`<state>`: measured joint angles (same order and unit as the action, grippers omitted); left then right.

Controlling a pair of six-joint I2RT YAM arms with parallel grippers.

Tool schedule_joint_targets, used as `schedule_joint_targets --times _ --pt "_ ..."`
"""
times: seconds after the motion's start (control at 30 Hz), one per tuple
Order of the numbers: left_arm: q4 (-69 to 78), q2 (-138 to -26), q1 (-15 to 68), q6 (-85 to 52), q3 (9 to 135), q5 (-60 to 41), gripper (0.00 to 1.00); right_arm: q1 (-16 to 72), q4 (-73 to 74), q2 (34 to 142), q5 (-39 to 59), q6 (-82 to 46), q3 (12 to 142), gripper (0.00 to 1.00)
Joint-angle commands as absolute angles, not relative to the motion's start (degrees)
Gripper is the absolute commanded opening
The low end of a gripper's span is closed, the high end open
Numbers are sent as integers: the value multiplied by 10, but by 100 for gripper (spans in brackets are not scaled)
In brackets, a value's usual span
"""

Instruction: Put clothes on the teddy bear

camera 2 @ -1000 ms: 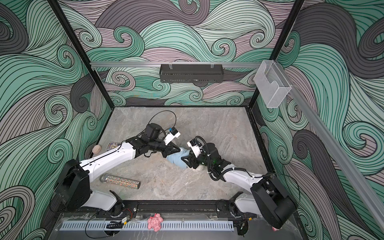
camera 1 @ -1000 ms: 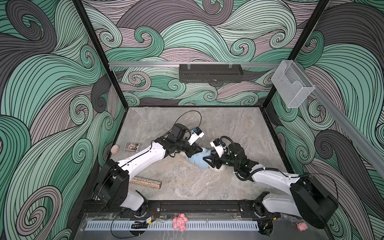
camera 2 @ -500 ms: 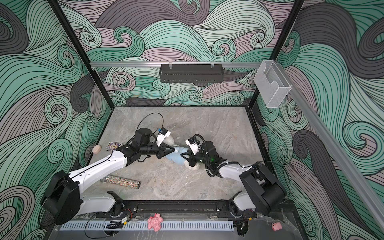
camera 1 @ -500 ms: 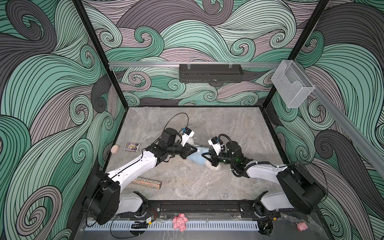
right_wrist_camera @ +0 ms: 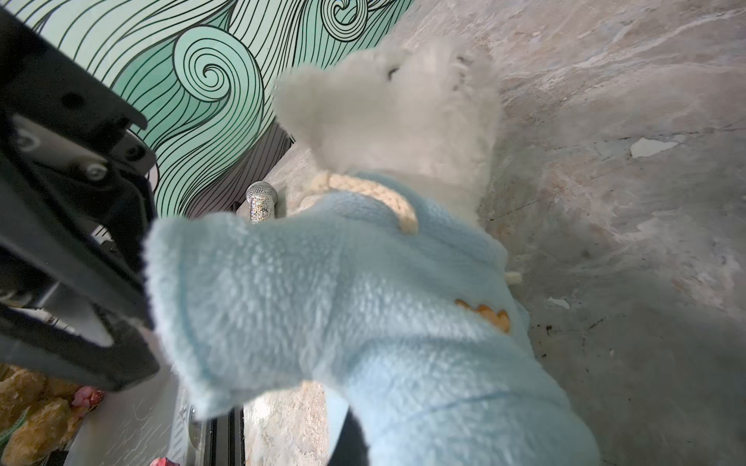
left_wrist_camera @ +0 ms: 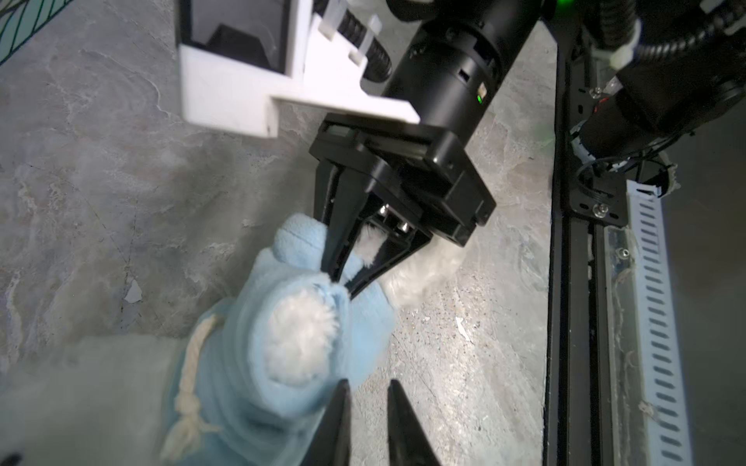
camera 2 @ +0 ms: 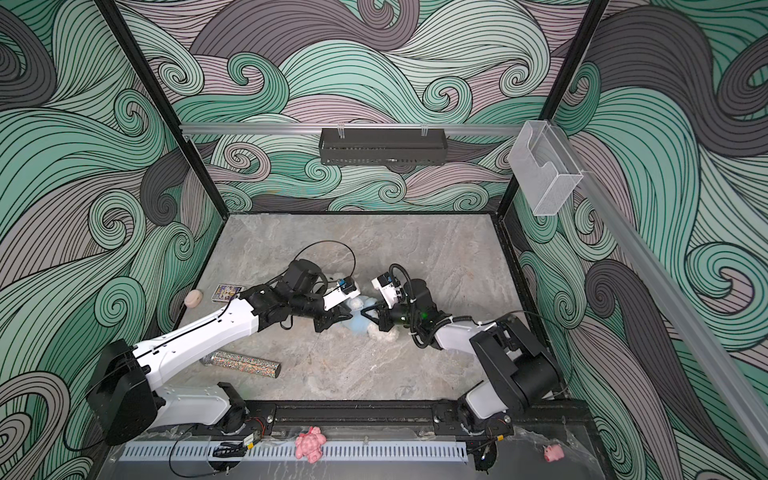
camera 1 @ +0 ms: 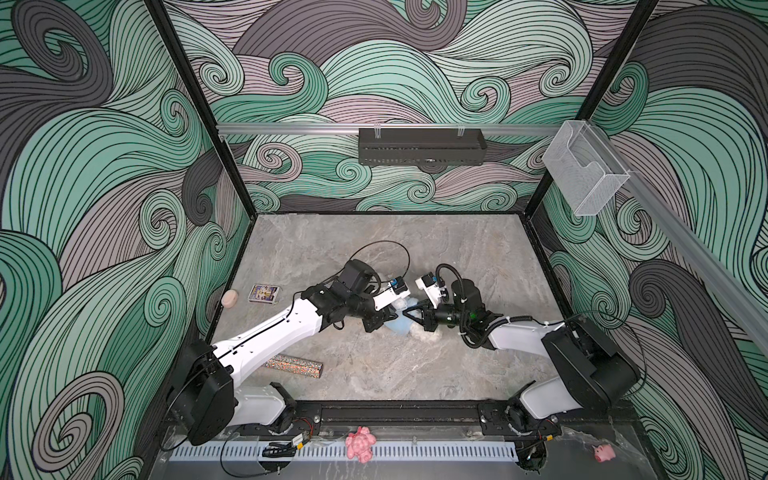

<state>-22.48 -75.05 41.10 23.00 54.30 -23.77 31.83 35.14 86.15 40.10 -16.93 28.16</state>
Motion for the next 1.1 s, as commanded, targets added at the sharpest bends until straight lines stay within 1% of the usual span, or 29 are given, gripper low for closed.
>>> schedule_joint_targets --times 0.0,0.33,0.6,0.77,0.9,1.07 --pt "-220 -752 415 276 557 -218 23 324 360 857 421 -158 287 0" --pt "-198 -733 416 281 575 -236 28 331 361 868 413 -152 293 0" --pt "-245 -783 415 331 623 -218 27 334 364 869 412 -154 293 0" --pt "-278 -807 415 353 646 -228 27 334 365 864 407 -155 289 0" --pt "-281 -798 415 357 643 -252 26 334 358 860 401 -151 287 0" --pt "-242 -764 415 372 603 -283 26 334 362 864 400 -154 287 0"
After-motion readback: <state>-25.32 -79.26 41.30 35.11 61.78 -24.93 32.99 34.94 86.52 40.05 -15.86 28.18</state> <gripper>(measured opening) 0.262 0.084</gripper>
